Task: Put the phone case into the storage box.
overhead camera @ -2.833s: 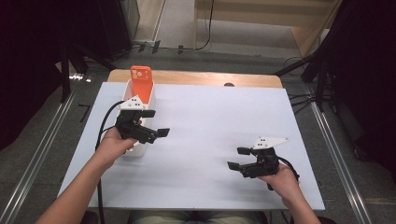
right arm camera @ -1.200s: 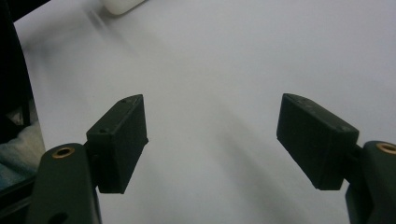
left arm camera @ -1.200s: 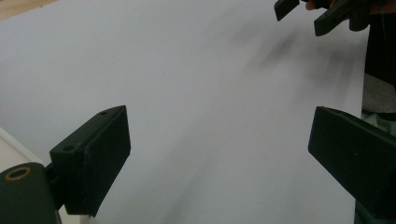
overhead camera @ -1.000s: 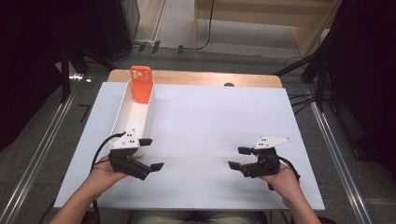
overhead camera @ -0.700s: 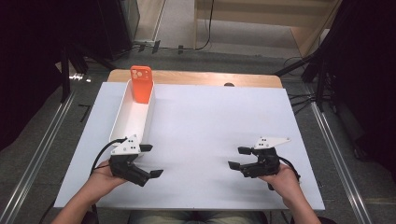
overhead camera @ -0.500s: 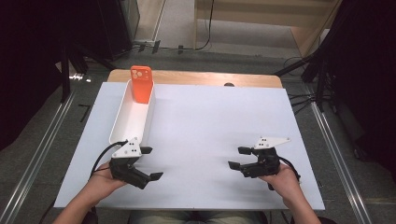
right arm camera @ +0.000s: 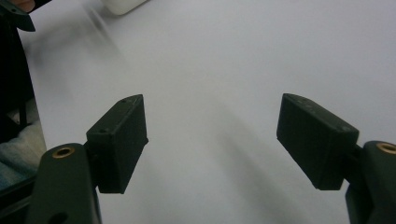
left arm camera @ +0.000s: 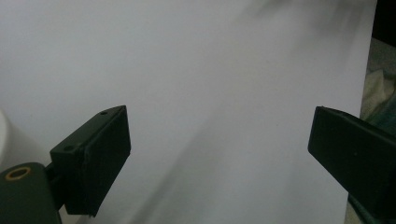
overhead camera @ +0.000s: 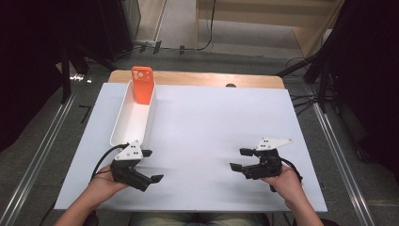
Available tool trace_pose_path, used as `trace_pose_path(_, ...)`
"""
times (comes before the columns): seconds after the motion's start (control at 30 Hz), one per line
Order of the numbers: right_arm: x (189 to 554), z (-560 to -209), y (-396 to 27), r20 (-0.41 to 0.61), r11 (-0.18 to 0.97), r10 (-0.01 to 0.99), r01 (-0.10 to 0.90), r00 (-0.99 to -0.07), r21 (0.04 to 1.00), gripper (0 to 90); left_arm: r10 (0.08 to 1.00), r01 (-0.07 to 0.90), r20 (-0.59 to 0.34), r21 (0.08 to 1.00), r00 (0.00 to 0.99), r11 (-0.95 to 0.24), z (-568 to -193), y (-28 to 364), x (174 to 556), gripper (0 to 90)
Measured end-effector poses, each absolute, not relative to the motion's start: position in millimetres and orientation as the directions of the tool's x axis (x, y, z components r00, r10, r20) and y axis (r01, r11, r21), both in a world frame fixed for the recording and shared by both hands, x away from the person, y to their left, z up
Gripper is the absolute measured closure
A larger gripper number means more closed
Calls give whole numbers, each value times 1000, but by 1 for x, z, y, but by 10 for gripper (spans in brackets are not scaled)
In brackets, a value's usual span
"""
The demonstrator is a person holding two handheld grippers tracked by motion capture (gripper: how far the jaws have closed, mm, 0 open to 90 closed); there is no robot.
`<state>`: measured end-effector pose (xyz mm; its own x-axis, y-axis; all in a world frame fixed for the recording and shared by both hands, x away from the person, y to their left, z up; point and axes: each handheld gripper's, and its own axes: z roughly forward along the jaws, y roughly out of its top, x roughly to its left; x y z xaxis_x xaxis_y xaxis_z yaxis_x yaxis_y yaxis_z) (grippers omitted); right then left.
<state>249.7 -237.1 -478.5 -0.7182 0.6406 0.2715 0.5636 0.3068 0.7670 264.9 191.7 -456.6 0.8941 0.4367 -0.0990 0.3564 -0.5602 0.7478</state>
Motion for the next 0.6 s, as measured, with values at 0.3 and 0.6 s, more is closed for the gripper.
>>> trace_pose_path(0.3,250,-479,-237,269,309,639,561,-721,768,234,437,359,-103,748,894,-558,-457,193,266,56)
trace_pose_path(0.6,249,-478,-237,267,311,633,554,-726,772,234,444,365,-106,748,890,-554,-457,195,267,56)
